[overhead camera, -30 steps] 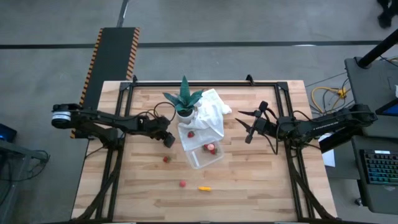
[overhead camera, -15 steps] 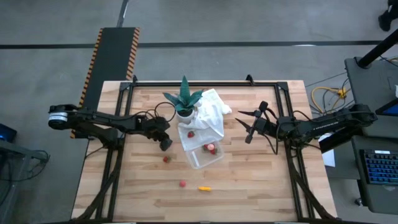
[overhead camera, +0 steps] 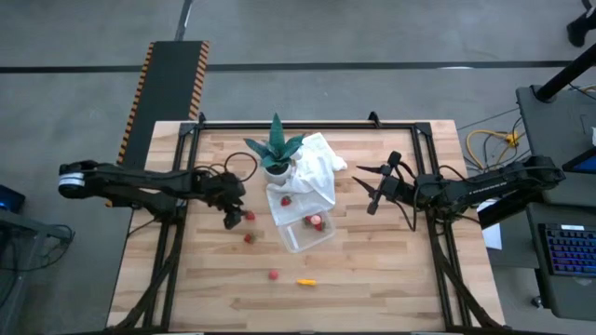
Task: Pick and placing Produce into tupperware
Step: Put the strawberry into the transparent bin
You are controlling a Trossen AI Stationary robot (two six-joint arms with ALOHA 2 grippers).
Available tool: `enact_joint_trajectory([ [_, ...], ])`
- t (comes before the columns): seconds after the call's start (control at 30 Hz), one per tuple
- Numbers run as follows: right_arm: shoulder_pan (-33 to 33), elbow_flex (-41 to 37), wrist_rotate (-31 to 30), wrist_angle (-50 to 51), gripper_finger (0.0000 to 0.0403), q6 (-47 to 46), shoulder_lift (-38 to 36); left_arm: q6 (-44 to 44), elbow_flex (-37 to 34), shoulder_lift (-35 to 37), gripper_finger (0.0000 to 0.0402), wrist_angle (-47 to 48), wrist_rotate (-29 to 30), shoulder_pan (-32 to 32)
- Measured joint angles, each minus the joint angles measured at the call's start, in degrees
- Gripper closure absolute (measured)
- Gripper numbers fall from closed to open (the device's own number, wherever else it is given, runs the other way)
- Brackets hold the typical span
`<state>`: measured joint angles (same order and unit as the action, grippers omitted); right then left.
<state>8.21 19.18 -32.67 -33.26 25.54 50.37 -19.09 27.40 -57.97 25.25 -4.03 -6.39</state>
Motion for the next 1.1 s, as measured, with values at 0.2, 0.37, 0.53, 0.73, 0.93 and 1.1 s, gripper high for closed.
enact_joint_trajectory([
  [0.2,0.0,0.0,0.0,0.0,0.0264,0.0,0.0,3.2,-0.2,-1.7,0.0221,1.2,0.1,0.0],
  [0.37,0.0,0.0,0.0,0.0,0.0264,0.0,0.0,4.5,-0.2,-4.5,0.0221,1.1,0.3,0.0],
  [0.53,0.0,0.0,0.0,0.0,0.0264,0.0,0.0,4.5,-0.2,-7.6,0.0221,1.1,0.3,0.0],
  [0.73,0.0,0.0,0.0,0.0,0.0264,0.0,0.0,4.4,0.7,-9.9,0.0221,0.9,0.3,0.0],
  [0.93,0.0,0.0,0.0,0.0,0.0264,0.0,0.0,4.5,1.7,-10.3,0.0221,0.9,0.3,0.0],
  [1.1,0.0,0.0,0.0,0.0,0.0264,0.0,0.0,4.5,1.8,-10.2,0.0221,0.9,0.3,0.0],
])
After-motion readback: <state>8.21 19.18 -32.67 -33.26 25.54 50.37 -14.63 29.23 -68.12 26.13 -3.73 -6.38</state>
